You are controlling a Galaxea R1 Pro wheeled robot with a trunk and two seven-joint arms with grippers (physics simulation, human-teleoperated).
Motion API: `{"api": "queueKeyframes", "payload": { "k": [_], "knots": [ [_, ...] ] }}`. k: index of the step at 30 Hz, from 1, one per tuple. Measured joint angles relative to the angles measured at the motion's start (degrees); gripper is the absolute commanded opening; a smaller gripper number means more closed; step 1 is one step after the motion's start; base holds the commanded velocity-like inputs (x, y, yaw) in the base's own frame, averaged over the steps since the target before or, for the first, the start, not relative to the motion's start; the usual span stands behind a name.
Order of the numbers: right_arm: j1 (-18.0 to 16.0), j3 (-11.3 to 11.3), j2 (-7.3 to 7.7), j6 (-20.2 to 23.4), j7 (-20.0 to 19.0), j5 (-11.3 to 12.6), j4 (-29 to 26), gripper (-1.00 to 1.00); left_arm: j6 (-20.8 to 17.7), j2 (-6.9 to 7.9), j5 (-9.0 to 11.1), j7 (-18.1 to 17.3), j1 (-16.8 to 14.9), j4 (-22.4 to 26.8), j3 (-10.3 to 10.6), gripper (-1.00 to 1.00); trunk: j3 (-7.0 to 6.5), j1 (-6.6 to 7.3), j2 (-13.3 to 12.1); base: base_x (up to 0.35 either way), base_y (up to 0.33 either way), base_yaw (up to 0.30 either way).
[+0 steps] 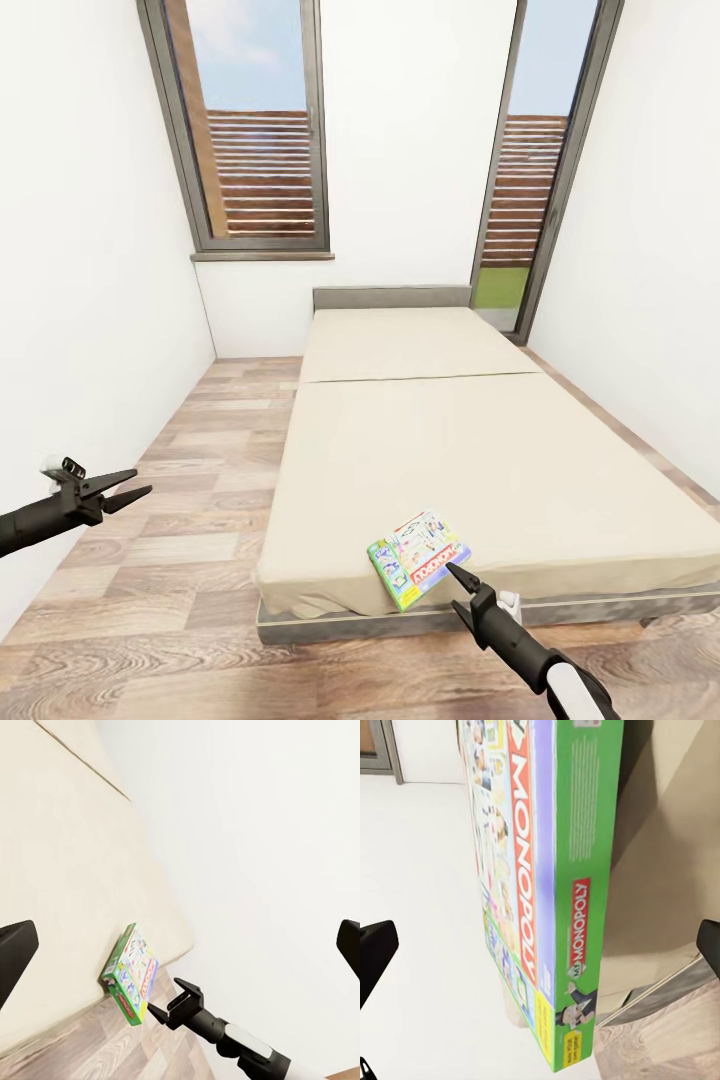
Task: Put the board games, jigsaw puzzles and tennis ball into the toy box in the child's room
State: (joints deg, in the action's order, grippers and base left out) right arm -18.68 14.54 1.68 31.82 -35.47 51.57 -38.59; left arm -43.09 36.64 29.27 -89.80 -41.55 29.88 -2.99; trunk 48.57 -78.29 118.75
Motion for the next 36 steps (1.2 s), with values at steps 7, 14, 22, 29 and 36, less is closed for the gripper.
{"api": "queueKeyframes", "payload": {
  "k": [7, 14, 22, 29, 36],
  "knots": [
    [-0.01, 0.00, -0.11, -0.01, 0.00, -0.02, 0.00, 1.00, -0.02, 0.01, -0.01, 0.00, 0.01, 0.00, -0.02, 1.00, 0.71, -0.87, 1.59, 0.000, 0.000, 0.000],
    [0.00, 0.00, -0.17, -0.01, -0.01, -0.01, 0.00, 1.00, -0.07, 0.00, -0.01, 0.00, 0.01, 0.00, 0.00, 1.00, 1.97, -2.41, 4.40, 0.000, 0.000, 0.000],
    [0.01, 0.00, -0.22, -0.01, 0.00, 0.00, 0.00, 1.00, -0.10, 0.00, 0.00, 0.00, 0.00, 0.00, -0.01, 1.00, 2.15, -2.64, 4.81, 0.000, 0.000, 0.000],
    [0.03, -0.07, -0.26, -0.01, -0.01, 0.00, 0.00, 1.00, -0.08, 0.00, -0.01, 0.00, 0.00, 0.00, -0.02, 1.00, 2.15, -2.63, 4.81, 0.028, 0.016, 0.000],
    [0.00, -0.09, -0.26, -0.01, -0.01, -0.01, 0.00, 1.00, -0.07, 0.00, -0.01, 0.00, 0.00, 0.00, 0.03, 1.00, 2.15, -2.63, 4.81, 0.097, 0.067, 0.000]
  ]
}}
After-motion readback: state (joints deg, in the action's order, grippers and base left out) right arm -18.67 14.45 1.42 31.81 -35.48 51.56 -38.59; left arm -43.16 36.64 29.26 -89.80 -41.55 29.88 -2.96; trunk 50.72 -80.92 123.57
